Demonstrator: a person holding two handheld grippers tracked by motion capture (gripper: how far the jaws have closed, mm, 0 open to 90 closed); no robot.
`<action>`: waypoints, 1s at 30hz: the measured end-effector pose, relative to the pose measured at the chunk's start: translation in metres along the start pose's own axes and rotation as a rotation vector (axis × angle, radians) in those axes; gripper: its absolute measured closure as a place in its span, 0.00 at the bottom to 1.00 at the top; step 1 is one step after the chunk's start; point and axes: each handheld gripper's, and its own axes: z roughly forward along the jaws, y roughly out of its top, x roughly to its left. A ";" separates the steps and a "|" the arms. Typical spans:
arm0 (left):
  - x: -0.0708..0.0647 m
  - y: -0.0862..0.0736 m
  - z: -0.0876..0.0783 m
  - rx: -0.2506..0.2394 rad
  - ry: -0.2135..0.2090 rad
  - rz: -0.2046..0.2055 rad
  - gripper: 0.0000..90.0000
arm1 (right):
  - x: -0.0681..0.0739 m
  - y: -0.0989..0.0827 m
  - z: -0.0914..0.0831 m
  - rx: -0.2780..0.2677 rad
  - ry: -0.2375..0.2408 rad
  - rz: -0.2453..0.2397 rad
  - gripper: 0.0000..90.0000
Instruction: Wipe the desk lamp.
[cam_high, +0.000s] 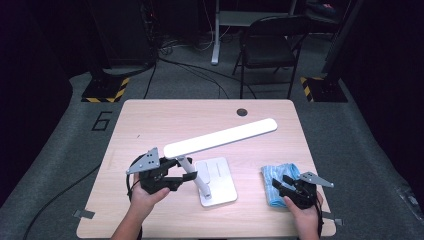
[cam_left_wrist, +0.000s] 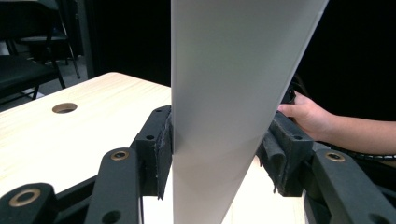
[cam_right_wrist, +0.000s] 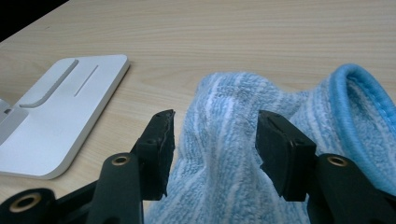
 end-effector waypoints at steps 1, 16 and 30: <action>0.000 0.000 0.000 0.001 -0.001 -0.005 0.53 | 0.001 0.000 0.000 -0.003 0.001 -0.002 0.52; -0.001 0.002 0.000 0.017 0.004 0.005 0.52 | 0.037 0.010 0.012 -0.003 0.127 -0.140 0.48; -0.002 0.002 0.000 0.017 0.011 0.007 0.52 | 0.074 0.009 0.035 0.041 0.259 -0.177 0.38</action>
